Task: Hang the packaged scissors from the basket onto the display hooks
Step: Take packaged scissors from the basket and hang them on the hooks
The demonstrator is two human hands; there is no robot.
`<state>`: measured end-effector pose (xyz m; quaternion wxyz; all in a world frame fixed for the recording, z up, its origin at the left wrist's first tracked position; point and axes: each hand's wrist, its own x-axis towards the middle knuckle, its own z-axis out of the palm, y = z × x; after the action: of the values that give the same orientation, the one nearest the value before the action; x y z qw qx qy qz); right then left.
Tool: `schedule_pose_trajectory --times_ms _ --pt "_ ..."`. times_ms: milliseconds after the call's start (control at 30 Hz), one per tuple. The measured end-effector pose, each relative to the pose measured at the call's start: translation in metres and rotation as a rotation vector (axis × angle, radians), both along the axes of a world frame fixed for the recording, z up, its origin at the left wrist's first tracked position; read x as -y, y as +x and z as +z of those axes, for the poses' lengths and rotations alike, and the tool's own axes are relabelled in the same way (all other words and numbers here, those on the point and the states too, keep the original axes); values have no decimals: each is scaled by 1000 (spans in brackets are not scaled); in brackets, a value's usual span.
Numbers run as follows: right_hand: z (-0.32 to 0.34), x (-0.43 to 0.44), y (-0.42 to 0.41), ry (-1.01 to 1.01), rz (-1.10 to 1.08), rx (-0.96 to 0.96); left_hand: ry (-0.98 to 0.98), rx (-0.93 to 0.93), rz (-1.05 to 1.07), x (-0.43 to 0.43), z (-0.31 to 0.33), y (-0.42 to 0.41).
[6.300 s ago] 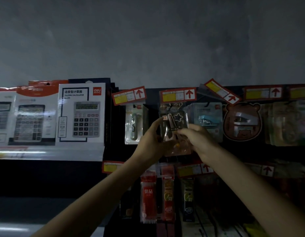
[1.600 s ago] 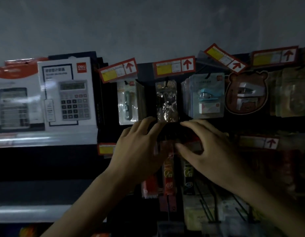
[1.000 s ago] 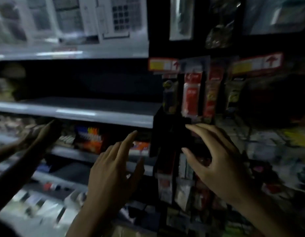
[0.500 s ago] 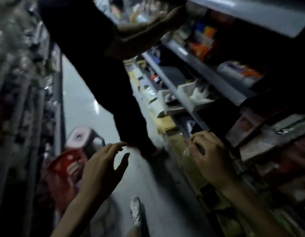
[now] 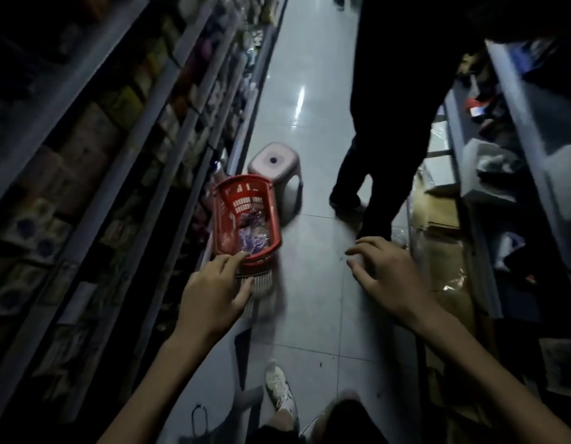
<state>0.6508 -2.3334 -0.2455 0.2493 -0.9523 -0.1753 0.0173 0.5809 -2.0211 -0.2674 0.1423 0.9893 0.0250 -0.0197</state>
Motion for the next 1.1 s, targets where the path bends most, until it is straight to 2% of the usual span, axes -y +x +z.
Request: schedule_pose_trajectory --times_ms 367,667,867,1100 --pt "-57 -99 90 -302 256 -187 -110 -185 333 -76 -41 -2" --pt "-98 -141 246 -478 512 -219 -109 -269 568 -79 -67 90" --pt "-126 -171 323 -515 648 -262 -90 -322 595 -70 -89 166" --pt "-182 -208 388 -631 694 -325 -70 -424 530 -94 -144 237"
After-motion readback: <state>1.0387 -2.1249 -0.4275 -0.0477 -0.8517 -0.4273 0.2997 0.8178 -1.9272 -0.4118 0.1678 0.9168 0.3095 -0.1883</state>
